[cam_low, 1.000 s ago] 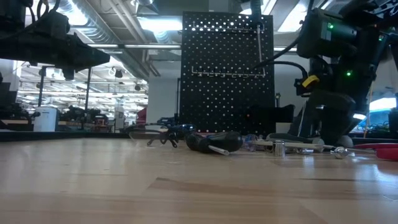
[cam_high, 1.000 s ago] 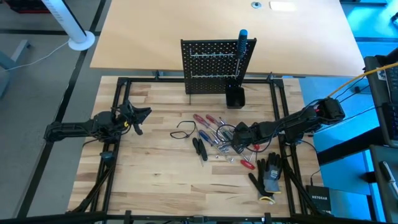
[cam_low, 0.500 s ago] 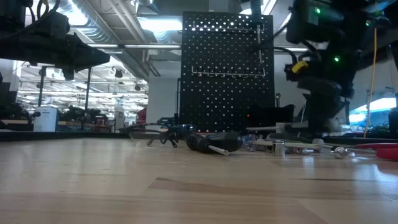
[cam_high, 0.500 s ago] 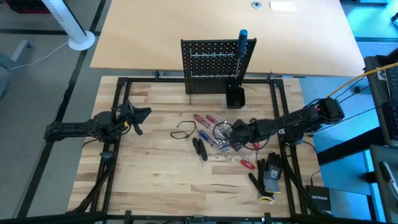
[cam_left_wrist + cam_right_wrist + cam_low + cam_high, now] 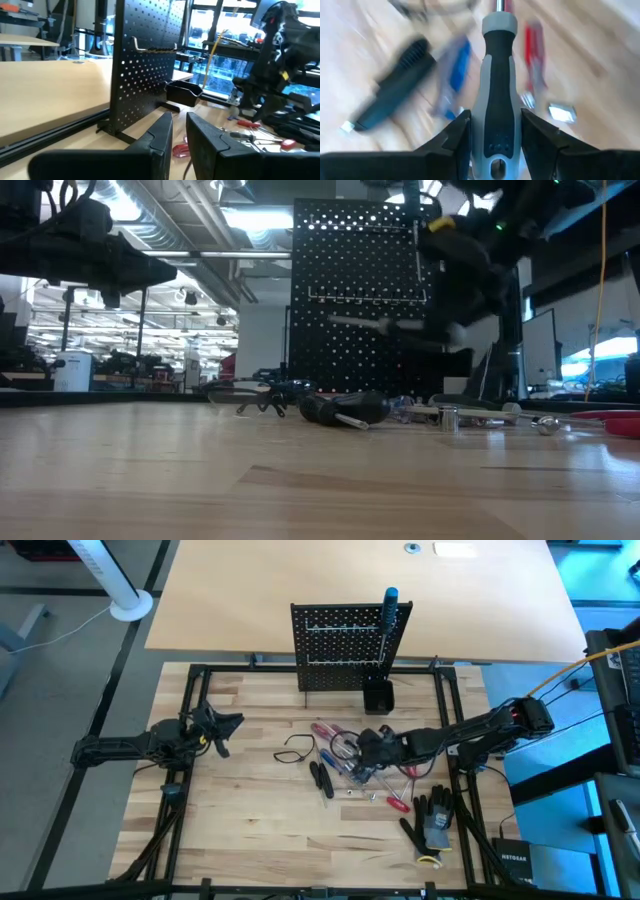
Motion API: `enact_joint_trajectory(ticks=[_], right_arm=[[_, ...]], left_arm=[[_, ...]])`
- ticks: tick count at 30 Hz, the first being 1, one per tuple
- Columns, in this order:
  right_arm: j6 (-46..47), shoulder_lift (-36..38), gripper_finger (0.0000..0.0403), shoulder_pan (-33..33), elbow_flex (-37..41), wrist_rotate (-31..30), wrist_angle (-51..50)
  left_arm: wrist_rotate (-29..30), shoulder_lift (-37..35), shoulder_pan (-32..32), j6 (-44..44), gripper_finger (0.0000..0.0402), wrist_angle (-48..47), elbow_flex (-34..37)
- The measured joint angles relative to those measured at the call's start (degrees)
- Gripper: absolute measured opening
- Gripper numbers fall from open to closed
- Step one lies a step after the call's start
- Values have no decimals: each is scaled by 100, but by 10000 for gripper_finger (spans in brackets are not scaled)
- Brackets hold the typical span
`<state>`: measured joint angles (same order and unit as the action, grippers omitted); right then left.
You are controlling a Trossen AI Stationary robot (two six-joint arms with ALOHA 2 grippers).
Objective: Hang tools onto peg board
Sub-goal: Hang the gray screwdriver on the peg board
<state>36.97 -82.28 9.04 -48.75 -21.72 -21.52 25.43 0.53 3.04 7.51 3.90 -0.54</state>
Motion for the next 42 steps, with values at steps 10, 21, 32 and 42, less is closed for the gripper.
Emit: enact_joint_trajectory(ticks=[10,21,32,42], right_arm=[[-696,0,139,284,-2,-792,1105],[-2048,0,140,295,-2,-1548,3041],[-3668,0,139,295,-2,-1473,4855],[-4033,0,139,6,-151,-1067,4861]], left_arm=[[-551,5,-2,105,45,637,0],[-1122,596,1,-169,45,1685,-160],[-1191,2718,12,-678,123,1664,-1503],[-1391,4512,-10,-175,186,-249,-3886]])
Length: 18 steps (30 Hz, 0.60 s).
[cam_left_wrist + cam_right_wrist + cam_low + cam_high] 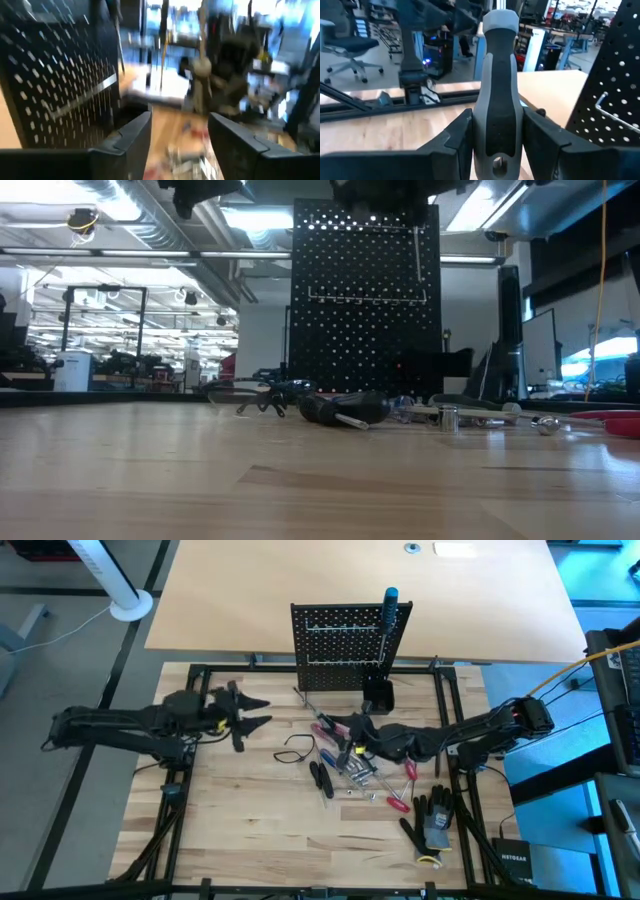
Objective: Hang tools onto peg board
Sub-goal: Hang the gray screwdriver on the peg board
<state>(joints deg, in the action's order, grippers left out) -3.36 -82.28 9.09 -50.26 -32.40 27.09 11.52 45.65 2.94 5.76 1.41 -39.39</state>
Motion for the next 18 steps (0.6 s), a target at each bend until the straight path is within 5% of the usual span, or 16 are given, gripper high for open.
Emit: enact_joint_trajectory(ticks=[4,18], right_arm=[[46,0,139,-14,-11,262,-575],[-197,-764,140,-12,-9,356,-1232]], left_arm=[[-3,404,-62,259,187,-1049,-458],[-7,621,-308,614,187,-1155,-475]])
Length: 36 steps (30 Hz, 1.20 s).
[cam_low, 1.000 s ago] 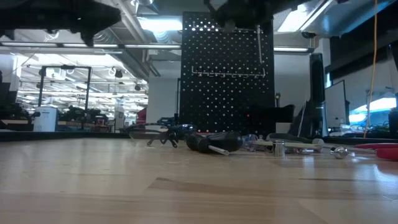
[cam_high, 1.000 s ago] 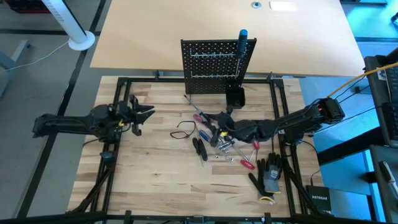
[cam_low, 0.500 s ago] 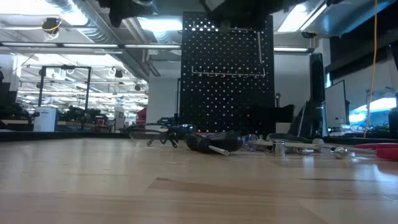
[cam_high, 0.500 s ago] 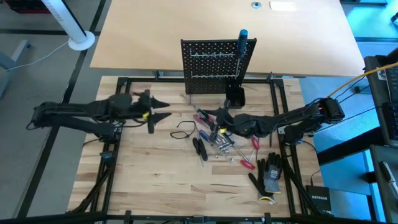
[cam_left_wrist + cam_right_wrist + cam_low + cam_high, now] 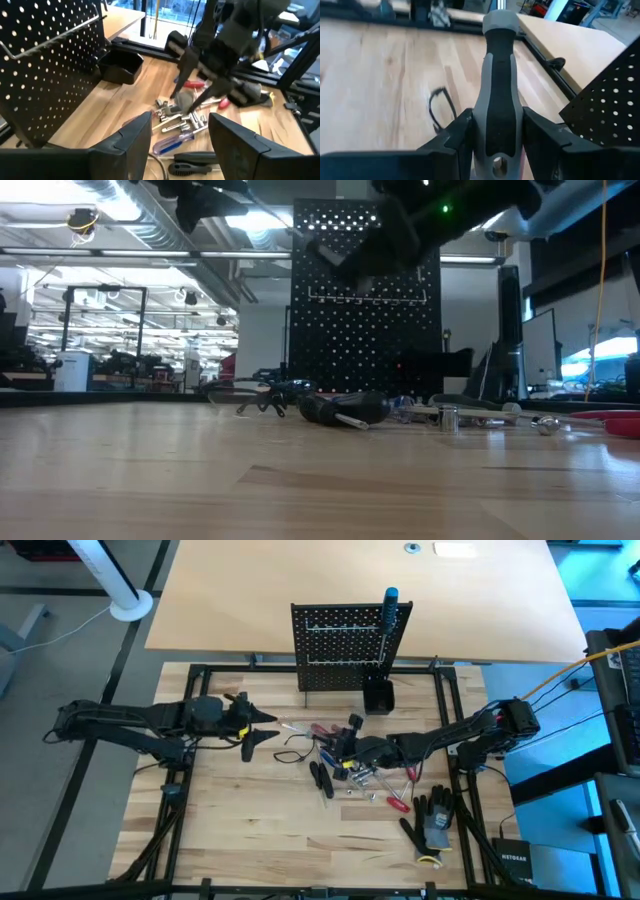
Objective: Hang tools onto peg board
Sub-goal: Hang the gray screwdriver on the peg board
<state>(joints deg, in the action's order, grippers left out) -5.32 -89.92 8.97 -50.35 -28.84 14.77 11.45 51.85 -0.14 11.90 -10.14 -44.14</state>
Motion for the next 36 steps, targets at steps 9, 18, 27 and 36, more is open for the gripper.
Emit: enact_joint_trajectory(ticks=[9,18,27,36], right_arm=[[-648,-300,139,0,4,-11,26],[-813,-302,139,0,4,-9,137],[-833,-302,138,0,4,-9,123],[-833,-302,140,0,4,-9,120]], left_arm=[[-351,93,57,376,187,-246,0],[-512,747,66,446,187,33,0],[-865,1027,68,427,187,276,0],[-872,1060,229,449,165,298,0]])
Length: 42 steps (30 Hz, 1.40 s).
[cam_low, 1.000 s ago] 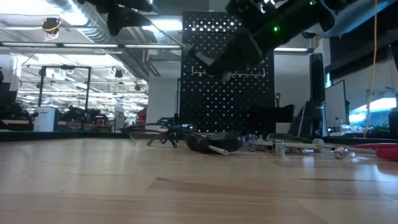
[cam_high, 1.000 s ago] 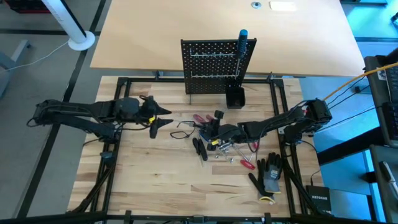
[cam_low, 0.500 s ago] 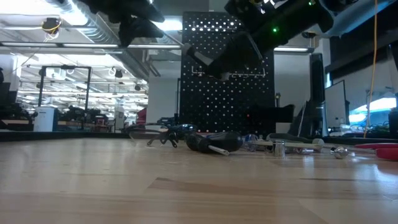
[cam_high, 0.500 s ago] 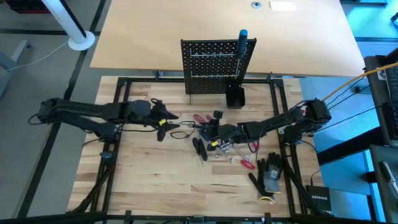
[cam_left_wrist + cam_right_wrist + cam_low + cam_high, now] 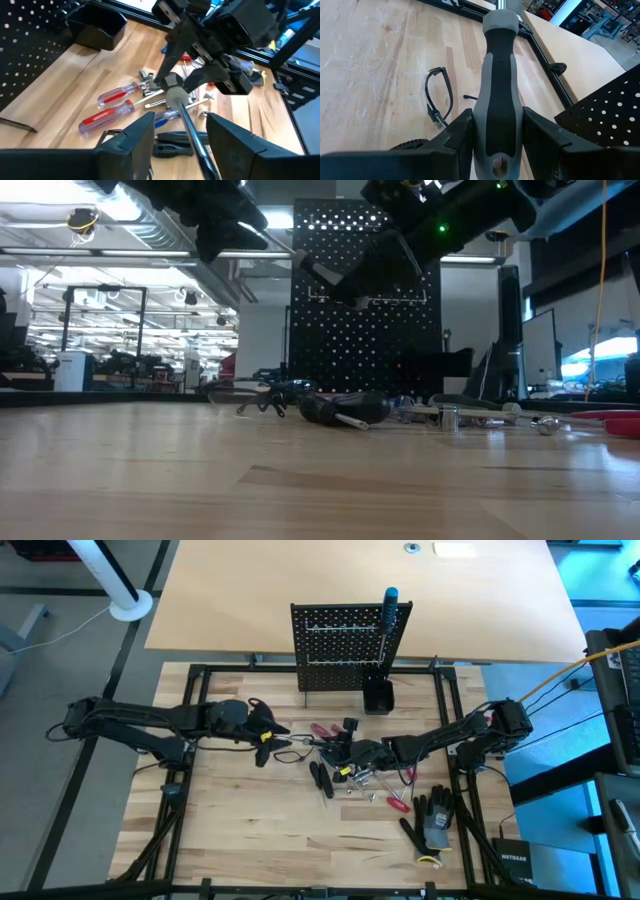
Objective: Hang tools onto peg board
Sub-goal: Hang the gray screwdriver on the peg board
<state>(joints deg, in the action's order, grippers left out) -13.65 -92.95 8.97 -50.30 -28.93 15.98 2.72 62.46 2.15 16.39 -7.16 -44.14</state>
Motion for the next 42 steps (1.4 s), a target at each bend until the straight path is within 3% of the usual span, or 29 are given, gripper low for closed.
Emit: enact_joint_trajectory(ticks=[28,42], right_arm=[[87,4,144,0,0,-8,-76],[367,4,161,0,2,3,-80]], left_arm=[[2,-7,22,-509,13,-5,0],[-9,-9,20,-606,5,-120,0]])
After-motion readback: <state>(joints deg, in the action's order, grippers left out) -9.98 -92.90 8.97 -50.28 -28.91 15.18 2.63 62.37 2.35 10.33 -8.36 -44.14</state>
